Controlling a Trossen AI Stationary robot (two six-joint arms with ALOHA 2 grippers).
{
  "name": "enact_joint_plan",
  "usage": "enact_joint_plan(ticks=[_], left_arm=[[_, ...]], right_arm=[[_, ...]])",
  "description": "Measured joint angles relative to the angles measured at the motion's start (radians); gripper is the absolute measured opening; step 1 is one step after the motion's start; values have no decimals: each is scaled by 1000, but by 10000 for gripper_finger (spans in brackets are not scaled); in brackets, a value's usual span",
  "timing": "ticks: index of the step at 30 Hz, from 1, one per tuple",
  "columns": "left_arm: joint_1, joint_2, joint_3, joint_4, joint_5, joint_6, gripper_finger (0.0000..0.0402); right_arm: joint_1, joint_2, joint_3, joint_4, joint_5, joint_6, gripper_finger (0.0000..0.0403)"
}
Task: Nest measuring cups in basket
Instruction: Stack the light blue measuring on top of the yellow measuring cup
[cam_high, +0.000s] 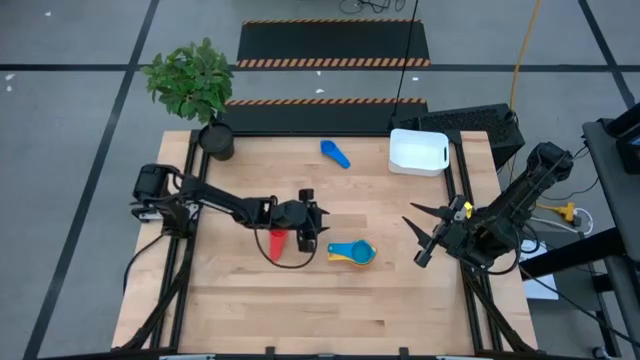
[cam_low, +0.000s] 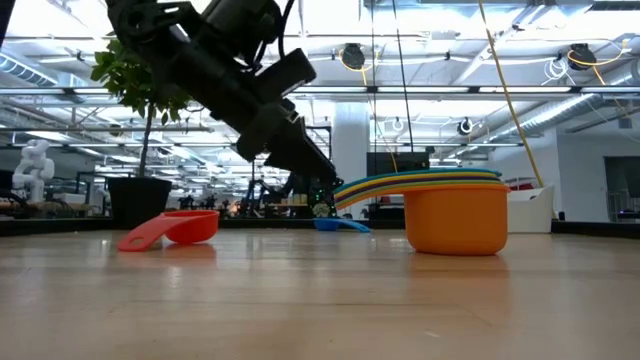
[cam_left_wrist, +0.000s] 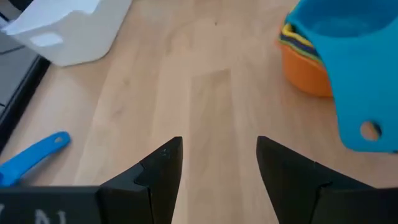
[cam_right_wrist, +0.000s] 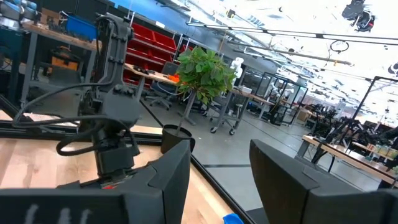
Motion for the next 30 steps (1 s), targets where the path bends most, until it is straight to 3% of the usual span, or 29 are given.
enact_joint_plan(ticks=[9, 15, 30], left_arm=[[2, 54, 0, 66, 50, -7, 209], [4, 64, 0, 85, 154, -7, 209], [4, 64, 1, 122, 151, -10, 209]], right_arm=[[0, 0, 0, 0, -1, 3, 160], [0, 0, 0, 0, -2, 3, 160], [0, 0, 0, 0, -3, 2, 160]])
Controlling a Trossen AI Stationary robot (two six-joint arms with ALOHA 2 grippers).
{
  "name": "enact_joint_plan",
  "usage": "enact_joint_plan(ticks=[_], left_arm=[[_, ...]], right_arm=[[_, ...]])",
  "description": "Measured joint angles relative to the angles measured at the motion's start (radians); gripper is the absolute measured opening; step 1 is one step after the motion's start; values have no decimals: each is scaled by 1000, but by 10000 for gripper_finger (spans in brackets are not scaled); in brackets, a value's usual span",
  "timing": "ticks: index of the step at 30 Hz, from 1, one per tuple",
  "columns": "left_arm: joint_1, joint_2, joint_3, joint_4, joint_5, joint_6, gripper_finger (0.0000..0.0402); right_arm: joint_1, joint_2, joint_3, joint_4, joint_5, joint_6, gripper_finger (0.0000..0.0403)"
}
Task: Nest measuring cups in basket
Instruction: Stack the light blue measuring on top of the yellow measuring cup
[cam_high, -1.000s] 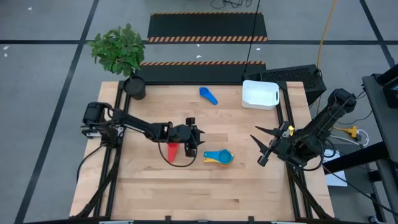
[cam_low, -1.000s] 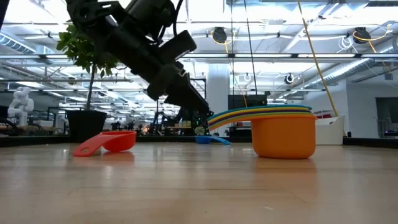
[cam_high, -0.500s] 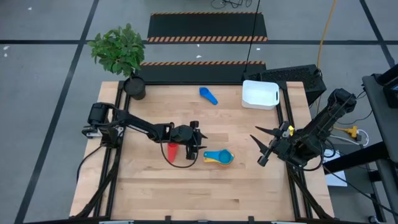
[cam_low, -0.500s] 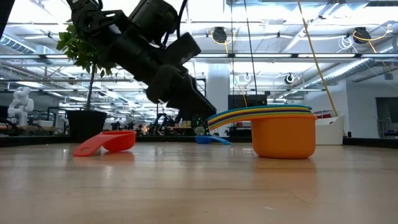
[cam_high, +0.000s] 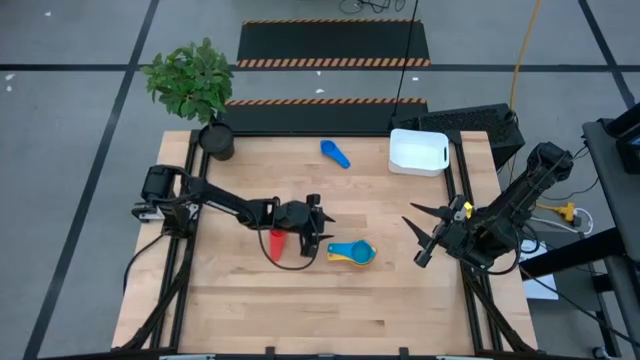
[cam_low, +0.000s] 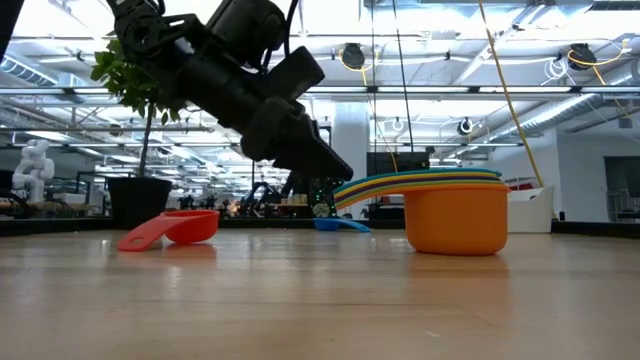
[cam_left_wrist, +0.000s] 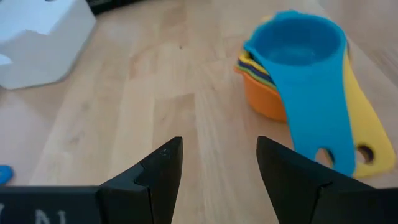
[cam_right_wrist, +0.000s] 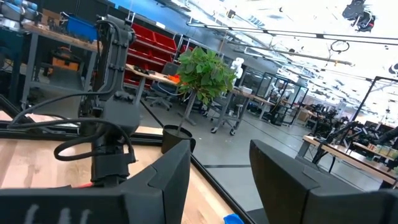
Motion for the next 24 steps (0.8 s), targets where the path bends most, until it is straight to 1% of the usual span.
enact_joint_plan(ticks=[5, 8, 10, 16, 18, 21, 24], left_arm=[[2, 0, 0, 0, -1, -18, 209], [2, 0, 0, 0, 29, -28, 209], [2, 14, 0, 13, 46, -30, 209], [2, 75, 0, 48, 51, -31, 209], [2, 89, 0, 54, 72, -23, 209], [-4, 90, 0, 57, 102, -20, 209], [-13, 90, 0, 64, 104, -18, 209]], right_arm=[[0, 0, 0, 0, 0, -1, 160], [0, 0, 0, 0, 0, 0, 160], [0, 0, 0, 0, 0, -1, 160], [0, 0, 0, 0, 0, -1, 160], [0, 0, 0, 0, 0, -1, 160], [0, 0, 0, 0, 1, -3, 160], [0, 0, 0, 0, 1, -6, 160]])
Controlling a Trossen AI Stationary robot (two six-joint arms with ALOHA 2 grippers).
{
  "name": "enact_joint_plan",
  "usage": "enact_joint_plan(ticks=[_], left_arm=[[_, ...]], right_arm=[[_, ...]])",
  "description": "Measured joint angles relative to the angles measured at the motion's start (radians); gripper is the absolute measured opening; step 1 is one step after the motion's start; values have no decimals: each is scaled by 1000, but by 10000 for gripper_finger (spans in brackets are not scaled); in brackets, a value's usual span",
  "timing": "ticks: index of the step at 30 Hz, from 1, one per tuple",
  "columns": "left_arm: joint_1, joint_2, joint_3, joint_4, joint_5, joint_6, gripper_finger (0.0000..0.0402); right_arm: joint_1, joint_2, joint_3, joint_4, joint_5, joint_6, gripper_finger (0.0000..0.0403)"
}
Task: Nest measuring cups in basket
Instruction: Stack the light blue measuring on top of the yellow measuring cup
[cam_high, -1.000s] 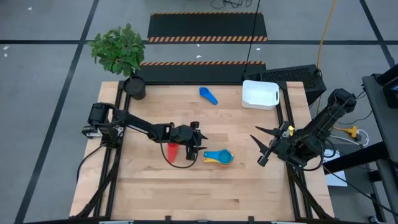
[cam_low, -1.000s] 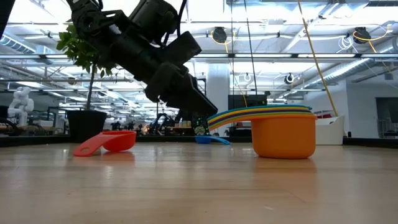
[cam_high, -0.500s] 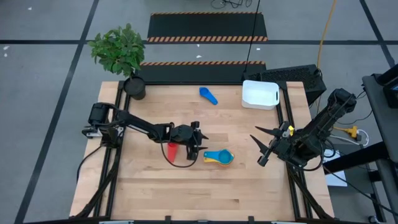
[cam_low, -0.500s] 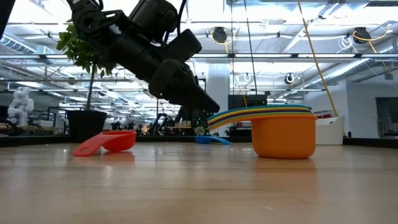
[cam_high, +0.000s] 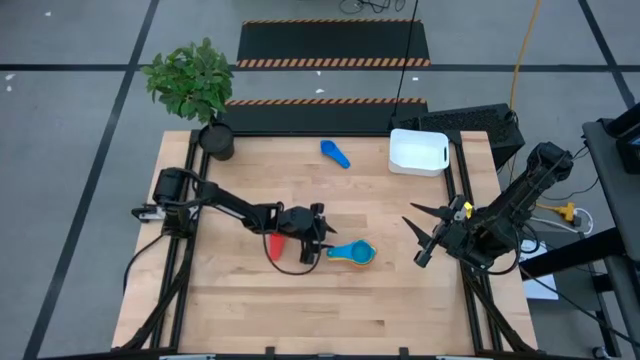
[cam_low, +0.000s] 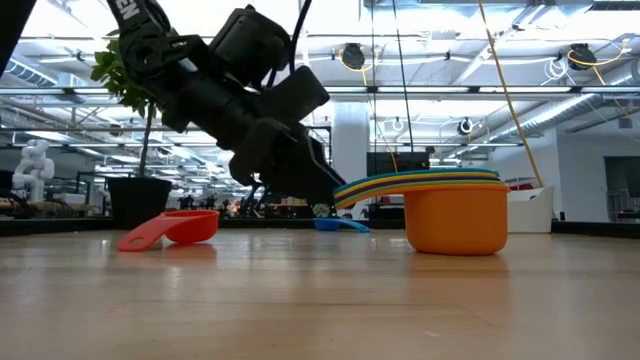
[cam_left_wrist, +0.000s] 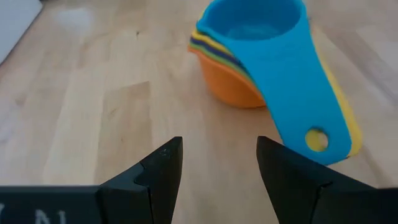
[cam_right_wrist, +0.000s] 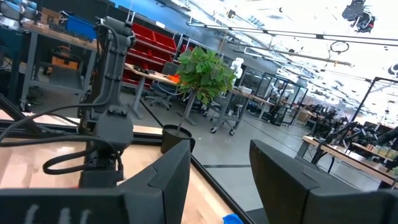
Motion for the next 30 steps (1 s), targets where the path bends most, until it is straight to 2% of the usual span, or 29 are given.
enact_joint_plan(ticks=[26, 30], left_arm=[[-21, 0, 0, 14, 0, -2, 209], [-21, -1, 0, 10, -50, -1, 209]], right_arm=[[0, 0, 0, 0, 2, -1, 160], [0, 0, 0, 0, 2, -1, 160]])
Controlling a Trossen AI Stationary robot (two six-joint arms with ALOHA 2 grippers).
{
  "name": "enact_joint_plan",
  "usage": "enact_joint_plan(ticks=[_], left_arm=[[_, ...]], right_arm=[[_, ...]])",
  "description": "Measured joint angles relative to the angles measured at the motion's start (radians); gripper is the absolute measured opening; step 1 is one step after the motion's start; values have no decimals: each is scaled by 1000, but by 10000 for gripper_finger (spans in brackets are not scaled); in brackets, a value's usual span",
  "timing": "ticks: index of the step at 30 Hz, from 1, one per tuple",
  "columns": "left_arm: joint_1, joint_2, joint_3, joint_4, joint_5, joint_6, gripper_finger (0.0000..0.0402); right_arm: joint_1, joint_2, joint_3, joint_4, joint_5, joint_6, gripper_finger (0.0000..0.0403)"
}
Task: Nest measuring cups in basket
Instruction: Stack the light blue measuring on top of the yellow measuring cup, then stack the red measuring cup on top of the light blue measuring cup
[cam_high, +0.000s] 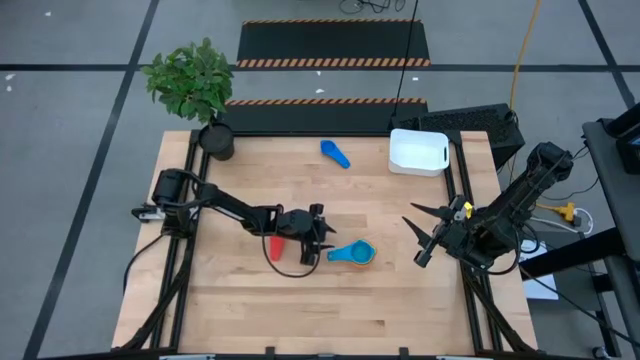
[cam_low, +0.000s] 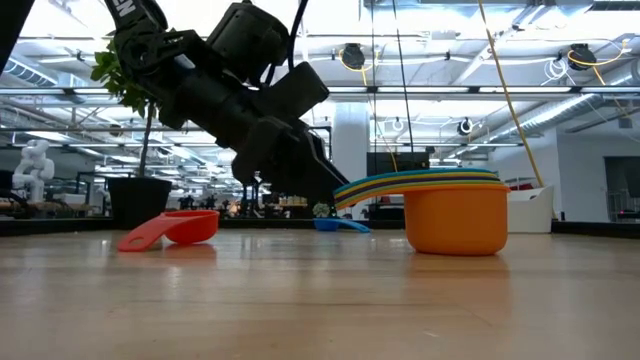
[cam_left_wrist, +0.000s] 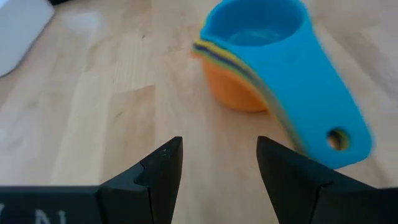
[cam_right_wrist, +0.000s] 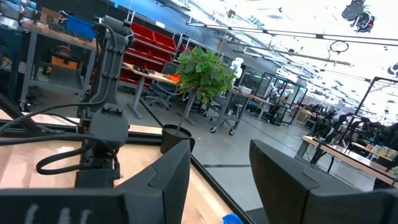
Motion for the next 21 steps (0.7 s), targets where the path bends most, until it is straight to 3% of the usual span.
enact_joint_plan(ticks=[13, 21], left_arm=[[-16, -27, 0, -99, -62, -27, 209], [-62, -59, 0, -191, -223, -54, 209]], right_arm=[[0, 0, 0, 1, -2, -44, 160], [0, -4, 0, 13, -6, -90, 160]])
